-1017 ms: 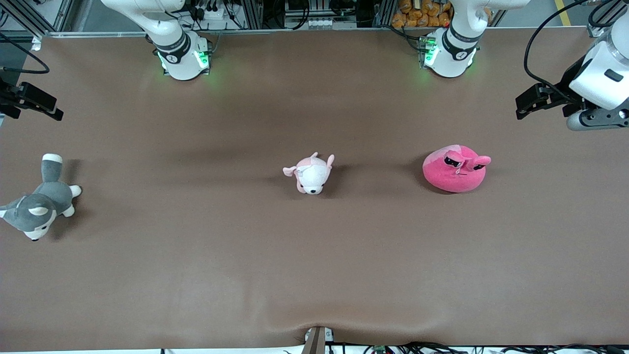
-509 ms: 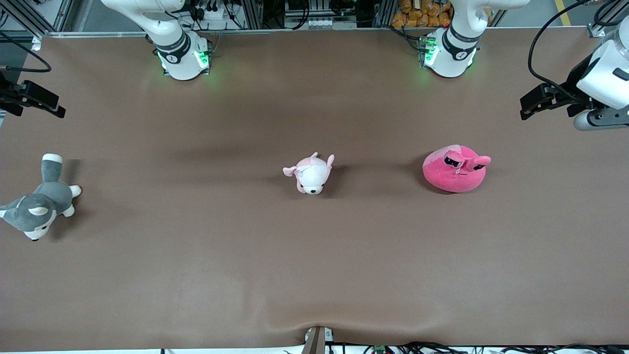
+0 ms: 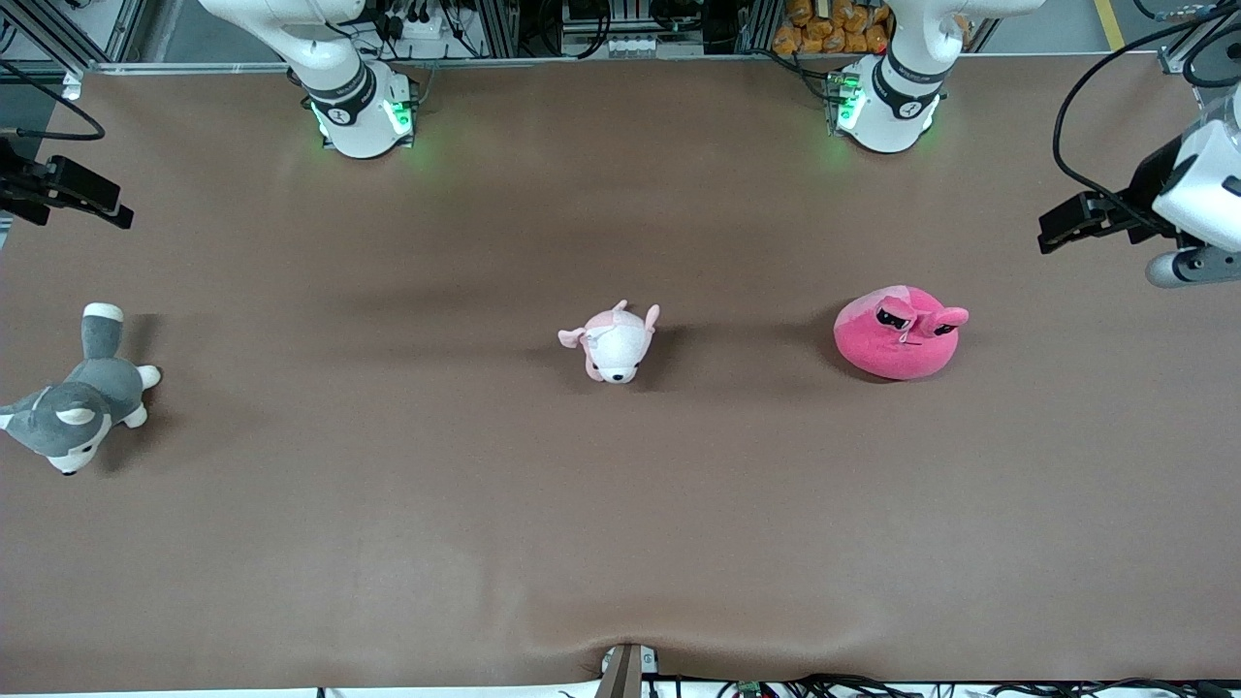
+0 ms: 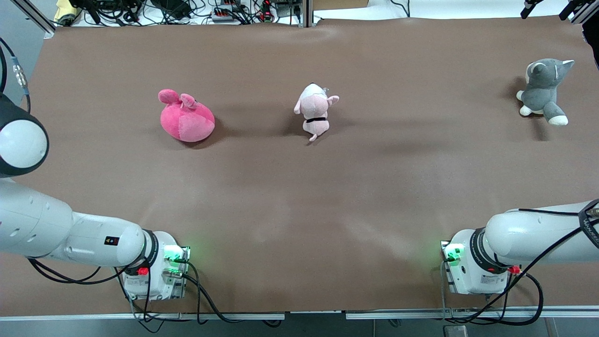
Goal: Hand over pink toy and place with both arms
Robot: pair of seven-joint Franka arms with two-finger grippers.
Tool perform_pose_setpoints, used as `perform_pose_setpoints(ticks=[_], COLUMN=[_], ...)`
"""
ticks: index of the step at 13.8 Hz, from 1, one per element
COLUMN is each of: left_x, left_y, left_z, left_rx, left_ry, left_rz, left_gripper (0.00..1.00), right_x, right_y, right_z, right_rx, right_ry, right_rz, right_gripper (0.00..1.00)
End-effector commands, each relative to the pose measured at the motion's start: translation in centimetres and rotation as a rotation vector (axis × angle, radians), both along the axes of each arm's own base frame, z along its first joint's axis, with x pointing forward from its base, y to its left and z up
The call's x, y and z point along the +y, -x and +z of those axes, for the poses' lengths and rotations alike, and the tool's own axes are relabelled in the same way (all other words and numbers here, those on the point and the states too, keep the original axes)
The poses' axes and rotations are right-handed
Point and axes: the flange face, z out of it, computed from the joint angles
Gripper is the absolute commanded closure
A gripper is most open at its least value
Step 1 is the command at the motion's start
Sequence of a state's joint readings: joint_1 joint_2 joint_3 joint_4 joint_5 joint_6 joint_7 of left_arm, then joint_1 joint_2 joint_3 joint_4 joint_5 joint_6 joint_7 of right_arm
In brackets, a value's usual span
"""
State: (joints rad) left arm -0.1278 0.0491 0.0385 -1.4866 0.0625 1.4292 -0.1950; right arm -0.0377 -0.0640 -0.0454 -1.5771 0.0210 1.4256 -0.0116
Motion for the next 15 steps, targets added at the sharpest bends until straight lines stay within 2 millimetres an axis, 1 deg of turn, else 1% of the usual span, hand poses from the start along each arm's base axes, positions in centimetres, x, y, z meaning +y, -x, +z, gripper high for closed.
perform_pose_setpoints(ticks=[1, 3, 4, 8, 9, 10, 12, 14, 15], left_x=[0.1, -0.1, -0.8, -0.8, -0.7, -0.6, 0.3, 2.5, 2.7], left_y=[-0.1, -0.1, -0.1, -0.2, -0.4, -0.9, -1.2, -2.6, -2.7], left_z=[0.7, 0.8, 0.8, 0.6, 0.3, -0.5, -1.8, -3.6, -4.1], left_rx=[-0.006, -0.010, -0.013, -0.011, -0.014, -0.017, -0.010, -0.008, -0.001], left_ry=[0.003, -0.003, -0.009, -0.014, -0.022, -0.010, -0.007, 0.020, 0.021], left_rz=[0.025, 0.074, 0.092, 0.100, 0.098, 0.107, 0.144, 0.245, 0.294], left_gripper=[0.00, 0.00, 0.00, 0.00, 0.00, 0.00, 0.00, 0.00, 0.00], right_x=[-0.1, -0.2, -0.4, -0.5, -0.5, -0.6, -0.7, -0.6, -0.6], right_y=[0.1, -0.2, -0.3, -0.3, -0.3, -0.3, -0.3, -0.3, -0.3], right_z=[0.6, 0.7, 0.7, 0.7, 0.7, 0.7, 0.7, 0.7, 0.7], right_rx=[-0.008, -0.028, -0.039, -0.037, -0.037, -0.037, -0.037, -0.039, -0.039], right_ry=[0.012, 0.017, 0.018, 0.018, 0.018, 0.018, 0.018, 0.018, 0.018], right_rz=[0.008, 0.006, 0.003, -0.001, -0.001, -0.001, -0.004, -0.002, -0.002], right_gripper=[0.00, 0.00, 0.00, 0.00, 0.00, 0.00, 0.00, 0.00, 0.00])
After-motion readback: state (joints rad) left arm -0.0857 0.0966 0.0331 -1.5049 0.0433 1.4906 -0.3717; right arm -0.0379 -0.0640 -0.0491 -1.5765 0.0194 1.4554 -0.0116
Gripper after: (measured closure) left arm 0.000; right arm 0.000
